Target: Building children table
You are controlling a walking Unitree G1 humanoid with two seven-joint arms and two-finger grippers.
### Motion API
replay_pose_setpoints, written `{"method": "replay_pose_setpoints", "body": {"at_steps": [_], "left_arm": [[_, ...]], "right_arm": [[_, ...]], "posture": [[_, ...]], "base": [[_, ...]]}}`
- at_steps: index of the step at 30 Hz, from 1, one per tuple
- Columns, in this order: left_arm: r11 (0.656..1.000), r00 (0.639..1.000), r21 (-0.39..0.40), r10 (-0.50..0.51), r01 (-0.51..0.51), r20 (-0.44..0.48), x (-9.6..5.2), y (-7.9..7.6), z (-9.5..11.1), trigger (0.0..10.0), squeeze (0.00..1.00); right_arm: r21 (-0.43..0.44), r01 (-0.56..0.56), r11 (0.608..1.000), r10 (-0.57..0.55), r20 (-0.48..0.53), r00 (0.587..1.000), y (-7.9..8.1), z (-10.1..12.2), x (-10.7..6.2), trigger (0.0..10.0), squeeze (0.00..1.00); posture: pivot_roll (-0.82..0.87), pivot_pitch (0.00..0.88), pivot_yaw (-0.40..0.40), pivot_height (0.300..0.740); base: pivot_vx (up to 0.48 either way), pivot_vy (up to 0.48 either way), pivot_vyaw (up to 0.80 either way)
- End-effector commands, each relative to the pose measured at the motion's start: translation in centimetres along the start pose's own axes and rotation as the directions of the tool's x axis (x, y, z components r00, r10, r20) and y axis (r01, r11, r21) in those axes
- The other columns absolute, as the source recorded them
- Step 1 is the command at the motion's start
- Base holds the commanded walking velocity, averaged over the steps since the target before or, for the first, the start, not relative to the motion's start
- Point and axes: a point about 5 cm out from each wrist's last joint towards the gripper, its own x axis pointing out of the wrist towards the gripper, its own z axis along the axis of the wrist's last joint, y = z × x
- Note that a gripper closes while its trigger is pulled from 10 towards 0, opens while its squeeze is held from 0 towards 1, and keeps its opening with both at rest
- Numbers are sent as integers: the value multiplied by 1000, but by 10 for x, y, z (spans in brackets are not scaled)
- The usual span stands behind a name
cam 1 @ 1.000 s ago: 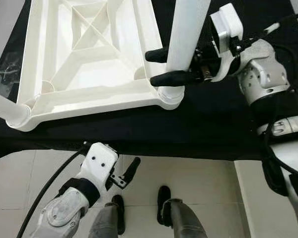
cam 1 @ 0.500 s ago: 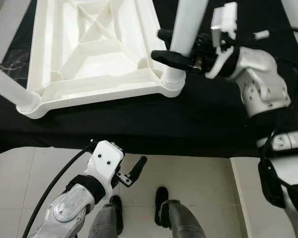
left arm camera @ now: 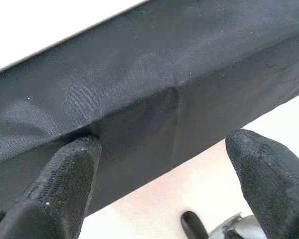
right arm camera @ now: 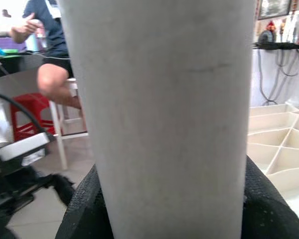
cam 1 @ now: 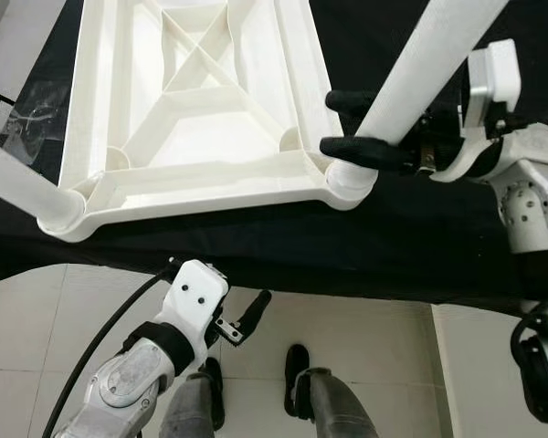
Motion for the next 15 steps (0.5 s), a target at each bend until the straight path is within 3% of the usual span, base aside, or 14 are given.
{"method": "replay_pose_setpoints", "body": {"at_steps": [1, 6, 10, 11, 13, 15], "left_arm": [[1000, 1000, -2, -8, 8, -6, 1, -3, -4, 10000, 0], [1000, 1000, 3, -9, 9, -5, 1, -2, -4, 10000, 0], [1000, 1000, 6, -9, 9, -3, 2, -3, -4, 10000, 0], [1000, 1000, 6, -9, 9, -2, 1, -3, -4, 10000, 0], [1000, 1000, 6, -9, 9, -2, 1, -3, -4, 10000, 0], [1000, 1000, 9, -11, 11, -3, 1, -3, -4, 10000, 0]], "right_arm": [[153, -134, 979, 121, 93, 988, 17, -14, 13, 10000, 0], [123, -48, 991, 21, 209, 978, 14, -6, 27, 10000, 0], [95, -95, 991, 69, 249, 966, 22, 0, 29, 10000, 0], [50, -167, 985, 155, 181, 971, 33, -5, 30, 10000, 0], [50, -167, 985, 155, 181, 971, 33, -5, 30, 10000, 0], [-9, -225, 974, 226, 10, 974, 38, -18, 30, 10000, 0]], "posture": [[103, 434, -27, 740], [101, 434, -30, 740], [103, 434, -31, 740], [103, 435, -30, 740], [103, 435, -30, 740], [101, 435, -29, 740]], "base": [[0, 0, 0], [0, 0, 0], [0, 0, 0], [0, 0, 0], [0, 0, 0], [0, 0, 0]]}}
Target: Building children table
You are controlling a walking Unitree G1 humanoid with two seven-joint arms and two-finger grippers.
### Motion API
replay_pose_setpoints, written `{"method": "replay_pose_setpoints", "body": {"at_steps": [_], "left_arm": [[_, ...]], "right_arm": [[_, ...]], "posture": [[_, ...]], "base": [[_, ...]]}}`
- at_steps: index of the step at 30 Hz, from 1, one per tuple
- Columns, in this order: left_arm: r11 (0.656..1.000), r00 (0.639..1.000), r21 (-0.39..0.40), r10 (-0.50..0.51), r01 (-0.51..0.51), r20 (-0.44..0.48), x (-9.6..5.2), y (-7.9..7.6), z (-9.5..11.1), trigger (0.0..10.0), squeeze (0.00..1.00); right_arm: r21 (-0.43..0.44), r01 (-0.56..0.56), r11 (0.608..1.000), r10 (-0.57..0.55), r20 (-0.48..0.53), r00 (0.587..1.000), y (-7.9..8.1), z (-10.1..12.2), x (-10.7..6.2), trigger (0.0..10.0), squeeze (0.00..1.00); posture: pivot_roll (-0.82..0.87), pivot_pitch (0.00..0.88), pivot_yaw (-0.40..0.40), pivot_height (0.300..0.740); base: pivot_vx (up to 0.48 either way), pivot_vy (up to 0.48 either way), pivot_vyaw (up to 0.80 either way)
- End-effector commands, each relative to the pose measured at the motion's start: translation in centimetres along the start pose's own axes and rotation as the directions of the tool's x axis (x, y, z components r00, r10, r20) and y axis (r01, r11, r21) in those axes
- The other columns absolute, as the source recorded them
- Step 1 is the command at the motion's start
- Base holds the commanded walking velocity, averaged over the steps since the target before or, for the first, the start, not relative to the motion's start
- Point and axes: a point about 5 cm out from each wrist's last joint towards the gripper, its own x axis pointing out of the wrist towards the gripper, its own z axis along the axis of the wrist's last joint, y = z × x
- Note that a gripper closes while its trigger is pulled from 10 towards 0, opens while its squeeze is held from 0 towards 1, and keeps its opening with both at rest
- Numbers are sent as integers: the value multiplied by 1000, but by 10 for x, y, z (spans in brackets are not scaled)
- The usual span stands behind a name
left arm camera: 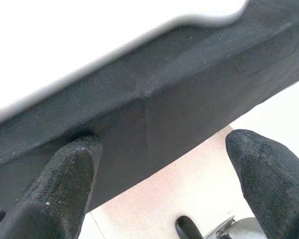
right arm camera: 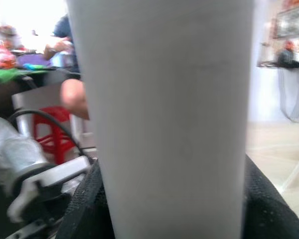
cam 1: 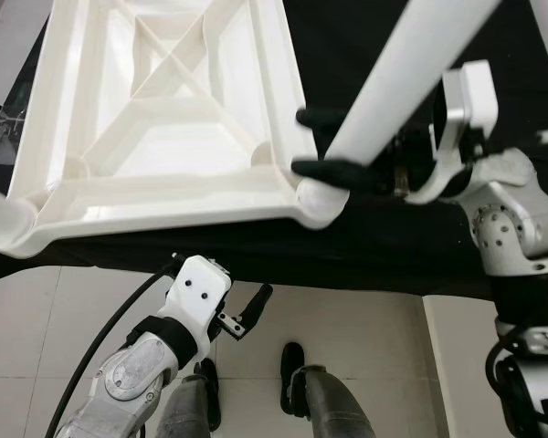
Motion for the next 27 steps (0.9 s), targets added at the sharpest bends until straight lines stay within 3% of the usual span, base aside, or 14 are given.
{"method": "replay_pose_setpoints", "body": {"at_steps": [1, 3, 4, 9, 14, 18, 19, 24, 27], "left_arm": [[1000, 1000, -3, -3, 3, -17, -1, -2, -4, 10000, 0], [1000, 1000, -1, -4, 4, -17, -1, -2, -5, 10000, 0], [1000, 1000, -1, -4, 4, -16, -1, -2, -4, 10000, 0], [1000, 1000, -1, -2, 2, -11, 0, -2, -4, 10000, 0], [1000, 1000, -2, -3, 3, -9, 1, -3, -4, 10000, 0], [1000, 1000, 0, -3, 3, -8, 1, -2, -4, 10000, 0], [1000, 1000, 0, -1, 1, -6, 1, -1, -4, 10000, 0], [1000, 1000, -1, 1, -1, -3, 2, -2, -4, 10000, 0], [1000, 1000, -2, 3, -3, -1, 2, -3, -4, 10000, 0]], "right_arm": [[7, -108, 994, 108, -91, 990, 11, -16, 8, 10000, 0], [-58, -115, 992, 96, -261, 961, 6, -30, 7, 10000, 0], [-89, -58, 994, 28, -303, 952, -3, -34, 9, 10000, 0], [-132, 51, 990, -93, -335, 937, -17, -36, 17, 10000, 0], [-83, -62, 995, 34, -303, 952, -8, -31, 19, 10000, 0], [-50, -95, 994, 75, -301, 951, -11, -30, 17, 10000, 0], [-26, -73, 997, 63, -272, 960, -21, -26, 20, 10000, 0], [12, -14, 1000, 16, -204, 979, -32, -19, 24, 10000, 0], [48, 90, 995, -83, -139, 987, -48, -12, 27, 10000, 0]], "posture": [[101, 435, -29, 740], [100, 434, -28, 740], [100, 434, -28, 740], [97, 435, -35, 740], [95, 434, -34, 740], [93, 434, -36, 740], [93, 432, -38, 740], [89, 431, -46, 740], [90, 431, -50, 740]], "base": [[0, 0, 0], [0, 0, 0], [0, 0, 0], [0, 0, 0], [0, 0, 0], [0, 0, 0], [0, 0, 0], [0, 0, 0], [0, 0, 0]]}}
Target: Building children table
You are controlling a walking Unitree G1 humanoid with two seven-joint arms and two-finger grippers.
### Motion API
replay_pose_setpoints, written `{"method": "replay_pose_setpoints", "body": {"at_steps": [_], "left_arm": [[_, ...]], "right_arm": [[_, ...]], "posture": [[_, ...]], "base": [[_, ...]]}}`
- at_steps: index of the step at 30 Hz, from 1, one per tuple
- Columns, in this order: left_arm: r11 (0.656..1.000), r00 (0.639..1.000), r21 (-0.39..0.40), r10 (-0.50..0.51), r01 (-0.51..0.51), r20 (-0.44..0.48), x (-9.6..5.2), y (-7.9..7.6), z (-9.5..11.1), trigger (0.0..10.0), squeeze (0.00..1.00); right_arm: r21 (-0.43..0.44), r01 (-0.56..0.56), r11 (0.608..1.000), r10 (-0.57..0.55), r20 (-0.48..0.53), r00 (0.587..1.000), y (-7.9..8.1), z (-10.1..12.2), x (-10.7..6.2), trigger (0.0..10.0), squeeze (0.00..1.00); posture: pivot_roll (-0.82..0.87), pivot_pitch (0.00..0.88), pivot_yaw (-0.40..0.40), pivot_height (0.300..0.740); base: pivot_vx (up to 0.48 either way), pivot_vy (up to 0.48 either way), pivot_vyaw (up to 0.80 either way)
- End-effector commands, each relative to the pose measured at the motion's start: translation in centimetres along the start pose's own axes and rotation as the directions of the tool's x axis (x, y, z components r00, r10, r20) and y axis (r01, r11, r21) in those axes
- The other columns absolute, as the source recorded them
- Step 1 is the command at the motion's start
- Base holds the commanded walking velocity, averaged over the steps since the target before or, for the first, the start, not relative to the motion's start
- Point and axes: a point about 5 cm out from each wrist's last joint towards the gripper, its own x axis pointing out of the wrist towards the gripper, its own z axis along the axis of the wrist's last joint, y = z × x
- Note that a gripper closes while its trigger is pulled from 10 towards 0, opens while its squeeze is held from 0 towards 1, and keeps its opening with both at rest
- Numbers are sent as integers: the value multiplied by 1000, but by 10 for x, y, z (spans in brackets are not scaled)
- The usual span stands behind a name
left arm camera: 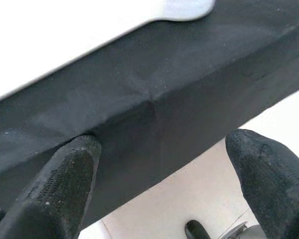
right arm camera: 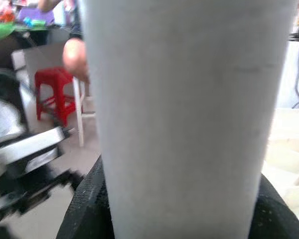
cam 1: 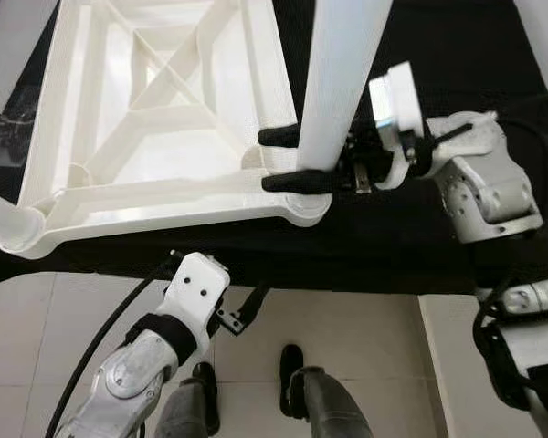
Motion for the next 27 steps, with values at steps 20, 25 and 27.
{"method": "replay_pose_setpoints", "body": {"at_steps": [20, 25, 27], "left_arm": [[1000, 1000, -3, -17, 17, -10, 1, -6, -5, 10000, 0], [1000, 1000, 1, -19, 19, -10, 1, -6, -5, 10000, 0], [1000, 1000, 3, -20, 20, -9, 1, -6, -5, 10000, 0]], "right_arm": [[-126, -103, 987, 100, -30, 994, 22, -21, 1, 10000, 0], [-135, -110, 985, 109, -18, 994, 25, -20, 3, 10000, 0], [-137, -77, 988, 79, 11, 997, 22, -17, 5, 10000, 0]], "posture": [[92, 425, -47, 740], [92, 425, -46, 740], [94, 426, -46, 740]], "base": [[0, 0, 0], [0, 0, 0], [0, 0, 0]]}}
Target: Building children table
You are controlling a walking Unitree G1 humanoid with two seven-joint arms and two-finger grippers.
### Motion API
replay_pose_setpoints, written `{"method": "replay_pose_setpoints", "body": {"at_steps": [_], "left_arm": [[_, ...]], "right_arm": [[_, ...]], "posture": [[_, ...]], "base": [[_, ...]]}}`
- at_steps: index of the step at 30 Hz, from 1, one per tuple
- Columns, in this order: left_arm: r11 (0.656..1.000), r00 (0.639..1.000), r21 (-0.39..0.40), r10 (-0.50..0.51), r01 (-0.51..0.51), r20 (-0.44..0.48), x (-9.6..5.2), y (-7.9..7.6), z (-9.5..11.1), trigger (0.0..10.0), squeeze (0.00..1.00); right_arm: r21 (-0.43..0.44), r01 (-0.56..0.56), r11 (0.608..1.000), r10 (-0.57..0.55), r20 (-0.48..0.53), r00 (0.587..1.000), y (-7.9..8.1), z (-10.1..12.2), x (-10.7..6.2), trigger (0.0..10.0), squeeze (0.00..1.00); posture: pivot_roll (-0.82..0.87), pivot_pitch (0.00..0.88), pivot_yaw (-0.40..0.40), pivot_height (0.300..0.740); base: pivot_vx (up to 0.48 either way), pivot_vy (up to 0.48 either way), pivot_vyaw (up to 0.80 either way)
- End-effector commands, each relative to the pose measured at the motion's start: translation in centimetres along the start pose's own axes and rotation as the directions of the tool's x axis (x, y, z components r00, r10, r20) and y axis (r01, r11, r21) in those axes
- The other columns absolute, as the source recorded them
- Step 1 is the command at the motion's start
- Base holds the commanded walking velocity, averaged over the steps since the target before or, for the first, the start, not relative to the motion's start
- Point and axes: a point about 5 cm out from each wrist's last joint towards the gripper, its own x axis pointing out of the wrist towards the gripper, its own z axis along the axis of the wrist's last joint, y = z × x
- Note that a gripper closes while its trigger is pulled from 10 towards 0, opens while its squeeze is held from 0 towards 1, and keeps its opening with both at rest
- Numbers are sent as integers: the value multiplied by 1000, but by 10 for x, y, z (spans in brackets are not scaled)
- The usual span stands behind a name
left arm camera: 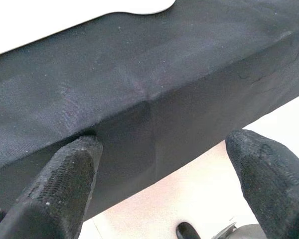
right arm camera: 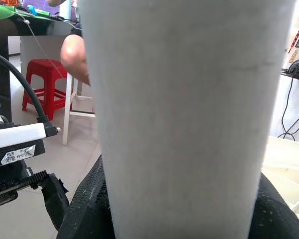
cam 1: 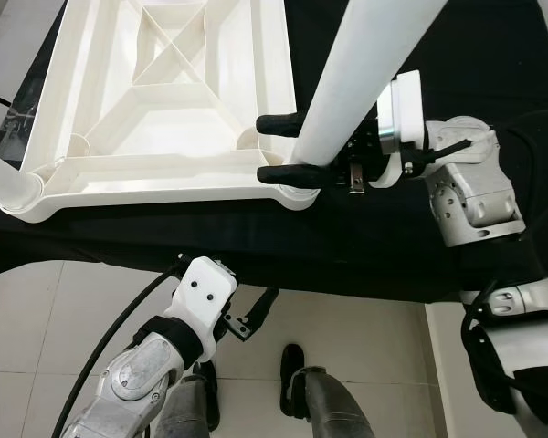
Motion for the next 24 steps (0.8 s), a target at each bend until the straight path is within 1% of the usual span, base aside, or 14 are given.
{"method": "replay_pose_setpoints", "body": {"at_steps": [1, 3, 4, 6, 7, 9, 10, 12, 14, 16, 18, 21, 23, 24], "left_arm": [[1000, 1000, 6, -3, 3, -18, -1, -2, -5, 10000, 0], [1000, 1000, 7, -2, 2, -19, -1, -2, -5, 10000, 0], [1000, 1000, 7, -2, 2, -19, -1, -2, -5, 10000, 0], [1000, 1000, 7, -1, 1, -19, -1, -2, -5, 10000, 0], [1000, 1000, 7, -1, 1, -19, -1, -2, -5, 10000, 0], [1000, 1000, 6, 1, -1, -18, -1, -2, -5, 10000, 0], [1000, 1000, 6, 1, -1, -18, -1, -2, -5, 10000, 0], [1000, 1000, 5, 1, -1, -18, 0, -2, -5, 10000, 0], [1000, 1000, 6, 1, -1, -18, 0, -2, -5, 10000, 0], [1000, 1000, 6, 2, -2, -17, 0, -2, -5, 10000, 0], [1000, 1000, 6, 2, -2, -18, 0, -2, -5, 10000, 0], [1000, 1000, 6, 3, -3, -18, 0, -2, -5, 10000, 0], [1000, 1000, 5, 3, -3, -19, -1, -2, -5, 10000, 0], [1000, 1000, 5, 3, -3, -19, -1, -2, -5, 10000, 0]], "right_arm": [[68, -51, 996, 51, -2, 999, 12, -14, 8, 10000, 0], [94, -8, 996, 4, 43, 999, 6, -9, 8, 10000, 0], [94, -8, 996, 4, 43, 999, 6, -9, 8, 10000, 0], [143, 43, 989, -56, 90, 994, -2, -4, 7, 10000, 0], [143, 43, 989, -56, 90, 994, -2, -4, 7, 10000, 0], [194, 95, 976, -123, 135, 983, -11, 1, 6, 10000, 0], [194, 95, 976, -123, 135, 983, -11, 1, 6, 10000, 0], [236, 121, 964, -164, 169, 972, -18, 5, 6, 10000, 0], [245, 135, 960, -180, 169, 969, -20, 5, 6, 10000, 0], [272, 177, 946, -221, 139, 965, -23, 2, 7, 10000, 0], [274, 184, 944, -223, 121, 967, -23, 0, 8, 10000, 0], [270, 180, 946, -212, 95, 973, -23, -2, 10, 10000, 0], [258, 128, 958, -138, 20, 990, -14, -12, 13, 10000, 0], [258, 128, 958, -138, 20, 990, -14, -12, 13, 10000, 0]], "posture": [[94, 426, -46, 740], [93, 427, -47, 740], [93, 427, -47, 740], [89, 429, -50, 740], [89, 429, -50, 740], [88, 429, -51, 740], [88, 429, -51, 740], [87, 430, -52, 740], [87, 430, -53, 740], [87, 432, -53, 740], [87, 432, -53, 740], [87, 432, -53, 740], [88, 433, -53, 740], [88, 433, -53, 740]], "base": [[0, 0, 0], [0, 0, 0], [0, 0, 0], [0, 0, 0], [0, 0, 0], [0, 0, 0], [0, 0, 0], [0, 0, 0], [0, 0, 0], [0, 0, 0], [0, 0, 0], [0, 0, 0], [0, 0, 0], [0, 0, 0]]}}
